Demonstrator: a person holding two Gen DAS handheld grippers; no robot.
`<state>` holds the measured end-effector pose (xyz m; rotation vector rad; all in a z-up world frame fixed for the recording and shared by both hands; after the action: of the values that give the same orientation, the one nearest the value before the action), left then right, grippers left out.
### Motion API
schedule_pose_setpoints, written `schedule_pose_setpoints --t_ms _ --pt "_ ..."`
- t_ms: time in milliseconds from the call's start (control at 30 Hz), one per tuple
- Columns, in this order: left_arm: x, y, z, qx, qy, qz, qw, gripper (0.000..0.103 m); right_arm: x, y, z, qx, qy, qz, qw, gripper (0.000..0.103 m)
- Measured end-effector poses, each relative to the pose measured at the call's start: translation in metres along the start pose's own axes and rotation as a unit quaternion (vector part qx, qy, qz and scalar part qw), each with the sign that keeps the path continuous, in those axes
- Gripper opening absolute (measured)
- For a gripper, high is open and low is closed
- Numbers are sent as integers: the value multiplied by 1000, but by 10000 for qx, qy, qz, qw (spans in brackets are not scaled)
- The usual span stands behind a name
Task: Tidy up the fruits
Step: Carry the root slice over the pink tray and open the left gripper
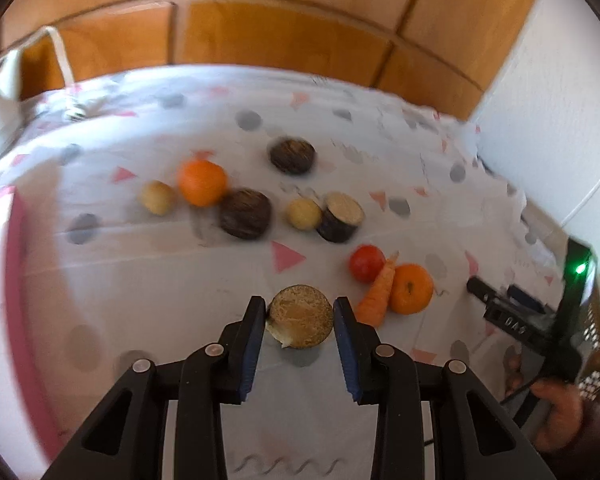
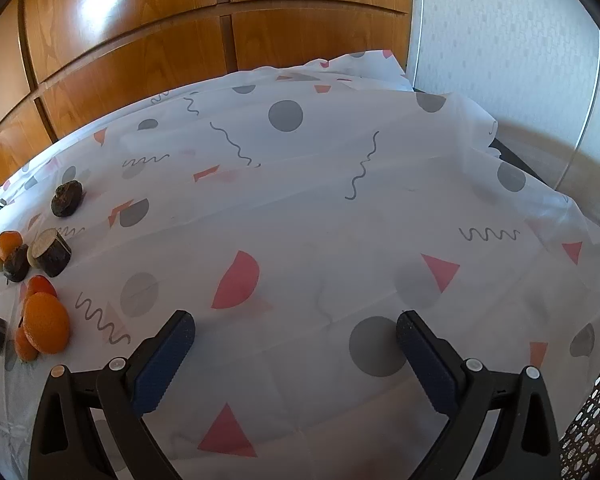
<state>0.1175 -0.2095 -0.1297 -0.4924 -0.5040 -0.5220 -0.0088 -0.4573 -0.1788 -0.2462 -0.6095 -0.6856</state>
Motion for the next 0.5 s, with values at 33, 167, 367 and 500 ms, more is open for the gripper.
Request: schedule_pose_setpoints --t_ms 33,167,367,500 --pt "5 9 12 51 -142 107 9998 35 0 0 0 -9 5 -6 10000 103" --pt "19 65 61 451 -680 614 9948 35 1 1 1 -18 22 -13 10000 102" --pt "11 193 114 1724 -980 1523 9682 35 2 4 3 -59 16 62 10000 102" --pt "-10 260 127 2362 -893 2010 9465 35 0 3 4 -112 60 61 9999 102"
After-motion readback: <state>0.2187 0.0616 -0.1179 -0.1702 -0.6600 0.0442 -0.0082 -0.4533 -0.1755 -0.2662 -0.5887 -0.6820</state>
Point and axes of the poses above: each gripper's, at about its wrist camera, not at the fingertips, and z roughly against the way its jaws point, y to its left, x to its top, the point moved 10 cm from there along -z, roughly the way its jaws point, and after that the axes turned 3 degrees about -x, right-handed, at the moved point
